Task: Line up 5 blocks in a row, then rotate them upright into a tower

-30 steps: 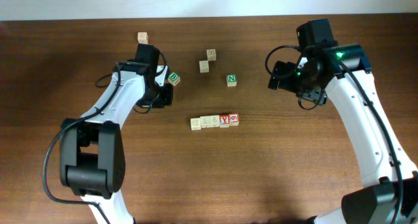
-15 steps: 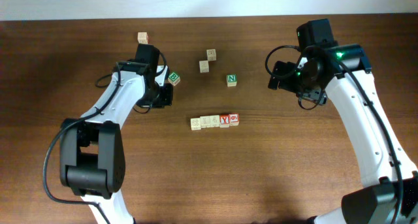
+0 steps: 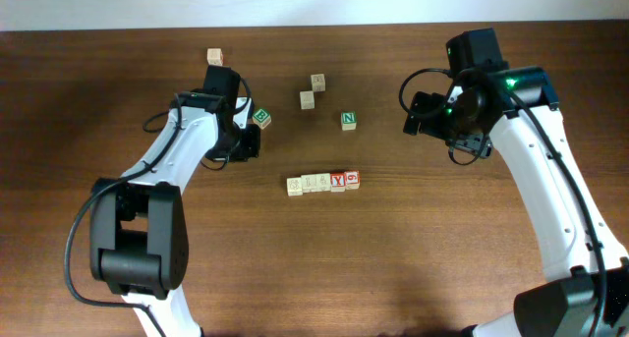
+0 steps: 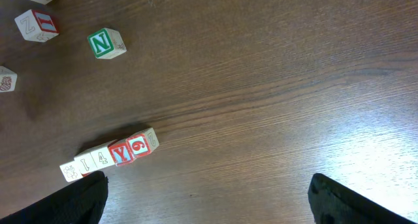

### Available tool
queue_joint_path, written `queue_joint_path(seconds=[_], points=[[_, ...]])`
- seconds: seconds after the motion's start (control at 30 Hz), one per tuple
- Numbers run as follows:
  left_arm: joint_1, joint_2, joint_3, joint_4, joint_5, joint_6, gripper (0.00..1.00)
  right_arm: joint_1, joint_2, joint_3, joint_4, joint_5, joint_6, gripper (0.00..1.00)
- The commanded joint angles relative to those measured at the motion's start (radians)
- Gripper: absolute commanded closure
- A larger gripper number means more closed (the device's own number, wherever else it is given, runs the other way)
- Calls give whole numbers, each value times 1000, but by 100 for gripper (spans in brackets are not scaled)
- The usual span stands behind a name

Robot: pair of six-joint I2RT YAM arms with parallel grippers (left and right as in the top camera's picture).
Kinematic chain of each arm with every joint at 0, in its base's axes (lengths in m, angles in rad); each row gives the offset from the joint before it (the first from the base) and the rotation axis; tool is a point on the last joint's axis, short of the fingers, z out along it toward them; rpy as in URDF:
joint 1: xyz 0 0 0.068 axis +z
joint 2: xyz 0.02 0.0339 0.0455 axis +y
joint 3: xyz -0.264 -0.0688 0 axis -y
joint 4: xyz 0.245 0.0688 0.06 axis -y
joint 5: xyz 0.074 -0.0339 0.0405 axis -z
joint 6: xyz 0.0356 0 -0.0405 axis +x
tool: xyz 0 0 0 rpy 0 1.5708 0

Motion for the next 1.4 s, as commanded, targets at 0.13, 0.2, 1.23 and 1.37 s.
queue_joint_path(seconds=[0.13,0.2,1.23,1.37], points=[[-5,7,14,-3,15,-81,100,-3,4,9,37,16,-2,2],[-5,7,14,-8,14,-100,100,-3,4,9,83,16,-2,2],[27,6,287,-153,-75,-117,100,325,185,9,330,-184,-16,96],[75,7,291,-156,-75,-148,100,390,267,9,385,-179,-16,96]])
